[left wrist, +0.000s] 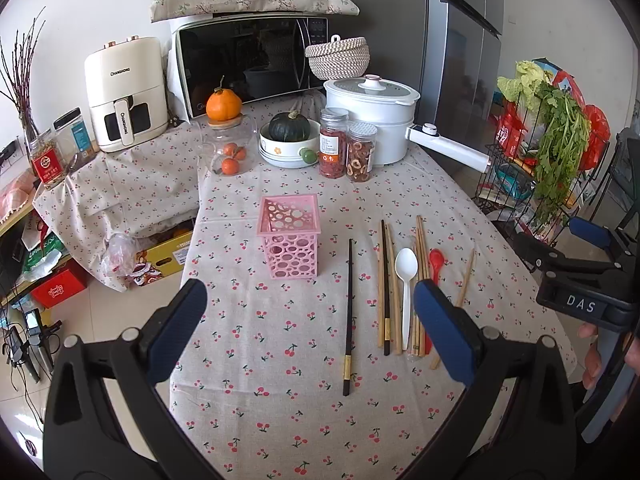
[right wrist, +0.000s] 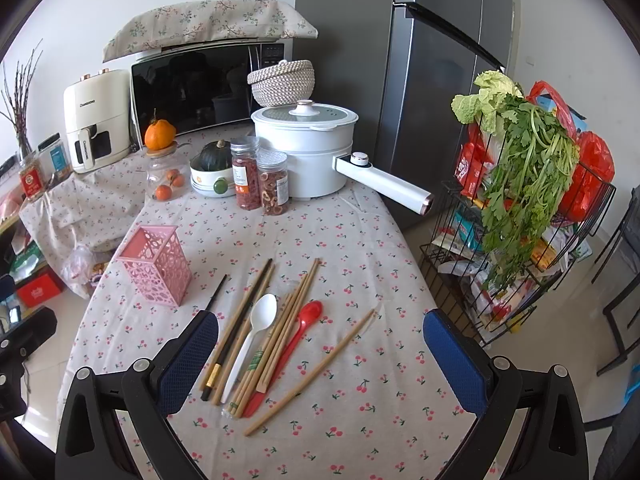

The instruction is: Organize utensils

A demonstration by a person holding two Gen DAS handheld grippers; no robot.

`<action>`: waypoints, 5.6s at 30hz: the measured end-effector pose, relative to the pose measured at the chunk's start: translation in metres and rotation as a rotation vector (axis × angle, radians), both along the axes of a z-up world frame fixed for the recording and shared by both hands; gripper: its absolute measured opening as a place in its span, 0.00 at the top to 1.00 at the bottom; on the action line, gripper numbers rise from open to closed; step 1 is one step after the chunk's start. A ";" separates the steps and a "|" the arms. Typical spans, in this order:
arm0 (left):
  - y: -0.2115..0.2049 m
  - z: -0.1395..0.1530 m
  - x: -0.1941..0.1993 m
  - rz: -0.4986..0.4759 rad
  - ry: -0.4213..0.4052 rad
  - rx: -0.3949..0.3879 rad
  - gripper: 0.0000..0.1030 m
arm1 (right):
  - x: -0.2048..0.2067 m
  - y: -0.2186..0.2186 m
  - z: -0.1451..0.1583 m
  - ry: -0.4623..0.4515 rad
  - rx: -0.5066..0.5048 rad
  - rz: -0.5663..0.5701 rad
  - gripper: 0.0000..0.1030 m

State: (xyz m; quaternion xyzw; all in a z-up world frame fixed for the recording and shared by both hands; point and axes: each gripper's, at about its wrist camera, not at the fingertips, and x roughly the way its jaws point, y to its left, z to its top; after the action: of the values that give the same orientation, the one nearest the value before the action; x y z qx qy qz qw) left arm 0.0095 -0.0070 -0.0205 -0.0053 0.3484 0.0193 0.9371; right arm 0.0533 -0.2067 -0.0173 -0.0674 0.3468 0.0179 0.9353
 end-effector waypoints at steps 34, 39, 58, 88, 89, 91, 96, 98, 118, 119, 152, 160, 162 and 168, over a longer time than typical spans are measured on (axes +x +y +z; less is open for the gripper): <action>-0.030 -0.082 0.113 -0.117 0.426 -0.152 0.04 | 0.099 -0.073 -0.053 0.368 0.186 -0.126 0.00; -0.034 -0.105 0.146 -0.072 0.454 -0.167 0.24 | 0.110 -0.085 -0.070 0.443 0.192 -0.139 0.00; -0.028 -0.154 0.175 -0.003 0.518 -0.140 0.93 | 0.124 -0.086 -0.093 0.538 0.274 -0.131 0.00; 0.015 -0.087 0.085 -0.199 0.329 -0.236 0.94 | 0.137 -0.046 -0.154 0.550 0.073 -0.177 0.83; 0.017 -0.086 0.085 -0.197 0.327 -0.243 0.94 | 0.137 -0.047 -0.154 0.550 0.082 -0.177 0.84; 0.021 -0.086 0.084 -0.191 0.322 -0.257 0.94 | 0.137 -0.053 -0.153 0.548 0.120 -0.184 0.90; 0.031 -0.075 0.076 -0.181 0.286 -0.289 0.94 | 0.136 -0.060 -0.149 0.543 0.257 -0.182 0.94; 0.036 -0.064 0.070 -0.181 0.254 -0.302 0.94 | 0.129 -0.055 -0.136 0.506 0.274 -0.164 0.94; 0.082 0.055 0.057 -0.063 -0.319 -0.305 0.94 | 0.065 -0.021 -0.012 0.112 0.395 0.053 0.94; 0.083 0.053 0.060 -0.060 -0.334 -0.296 0.94 | 0.066 -0.019 -0.012 0.113 0.398 0.056 0.94; 0.051 0.005 0.097 -0.050 -0.255 -0.132 0.62 | 0.059 -0.005 -0.016 0.115 0.366 0.112 0.93; 0.053 0.007 0.075 -0.030 -0.233 -0.147 0.18 | 0.056 0.007 -0.006 0.092 0.352 0.149 0.93; 0.053 0.008 0.071 -0.037 -0.218 -0.146 0.14 | 0.054 0.012 -0.004 0.086 0.347 0.160 0.93; 0.060 0.007 0.062 -0.019 -0.157 -0.136 0.01 | 0.052 0.028 0.004 0.061 0.334 0.185 0.93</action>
State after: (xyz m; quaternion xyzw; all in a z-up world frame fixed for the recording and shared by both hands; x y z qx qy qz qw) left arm 0.0712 0.0529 -0.0138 -0.0668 0.2745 -0.0139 0.9591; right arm 0.1051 -0.1791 -0.0131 0.0578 0.3593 0.1633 0.9170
